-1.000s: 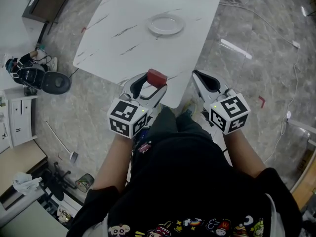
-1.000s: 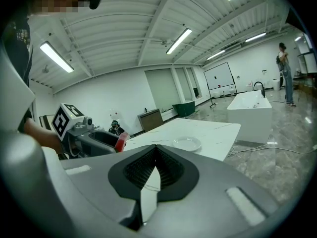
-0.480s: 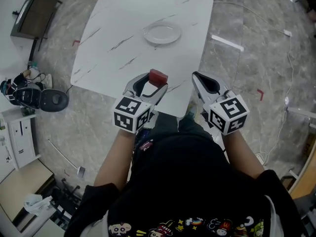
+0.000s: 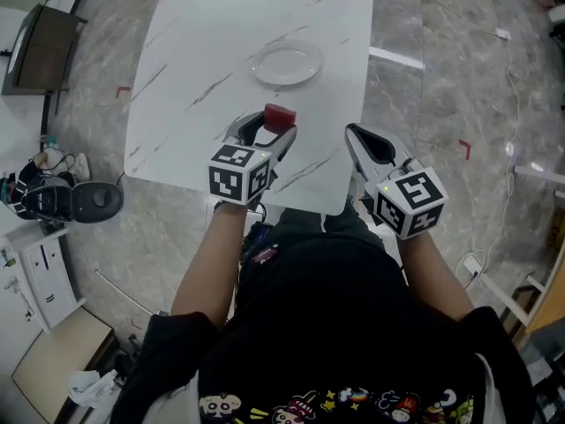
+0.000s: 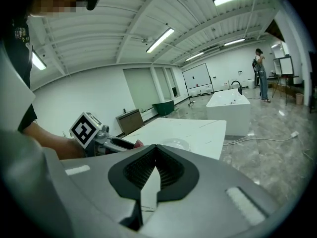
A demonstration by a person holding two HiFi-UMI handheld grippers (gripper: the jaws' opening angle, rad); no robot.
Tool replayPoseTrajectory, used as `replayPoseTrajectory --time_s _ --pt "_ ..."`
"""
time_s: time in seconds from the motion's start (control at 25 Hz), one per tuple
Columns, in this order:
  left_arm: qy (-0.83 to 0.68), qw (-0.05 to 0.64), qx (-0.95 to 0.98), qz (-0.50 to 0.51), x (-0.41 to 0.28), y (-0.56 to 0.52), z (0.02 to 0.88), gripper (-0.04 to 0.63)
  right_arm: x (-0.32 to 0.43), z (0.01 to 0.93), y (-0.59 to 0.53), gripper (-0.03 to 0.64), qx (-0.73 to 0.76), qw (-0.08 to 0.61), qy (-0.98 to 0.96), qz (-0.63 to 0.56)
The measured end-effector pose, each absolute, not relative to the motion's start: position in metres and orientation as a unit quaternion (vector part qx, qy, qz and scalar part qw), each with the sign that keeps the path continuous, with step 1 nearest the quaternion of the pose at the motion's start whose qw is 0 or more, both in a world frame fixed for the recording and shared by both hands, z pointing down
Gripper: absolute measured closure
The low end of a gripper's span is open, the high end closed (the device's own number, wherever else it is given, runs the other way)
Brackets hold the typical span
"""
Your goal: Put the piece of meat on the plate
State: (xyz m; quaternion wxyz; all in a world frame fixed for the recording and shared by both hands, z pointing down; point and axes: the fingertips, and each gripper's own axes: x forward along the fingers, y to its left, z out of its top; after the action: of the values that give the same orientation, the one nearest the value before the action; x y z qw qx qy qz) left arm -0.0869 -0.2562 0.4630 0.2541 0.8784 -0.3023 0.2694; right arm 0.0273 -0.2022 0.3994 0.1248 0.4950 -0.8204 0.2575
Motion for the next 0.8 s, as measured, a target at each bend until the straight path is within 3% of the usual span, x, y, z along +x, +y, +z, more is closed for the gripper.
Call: replayPoseTrajectory --time_s 0.8 --pt "-0.309 0.292 0.854 0.301 -0.065 -0.366 0.536 0.209 0.033 0.435 -0.213 0.592 0.513 0.133 -0.792 0.303"
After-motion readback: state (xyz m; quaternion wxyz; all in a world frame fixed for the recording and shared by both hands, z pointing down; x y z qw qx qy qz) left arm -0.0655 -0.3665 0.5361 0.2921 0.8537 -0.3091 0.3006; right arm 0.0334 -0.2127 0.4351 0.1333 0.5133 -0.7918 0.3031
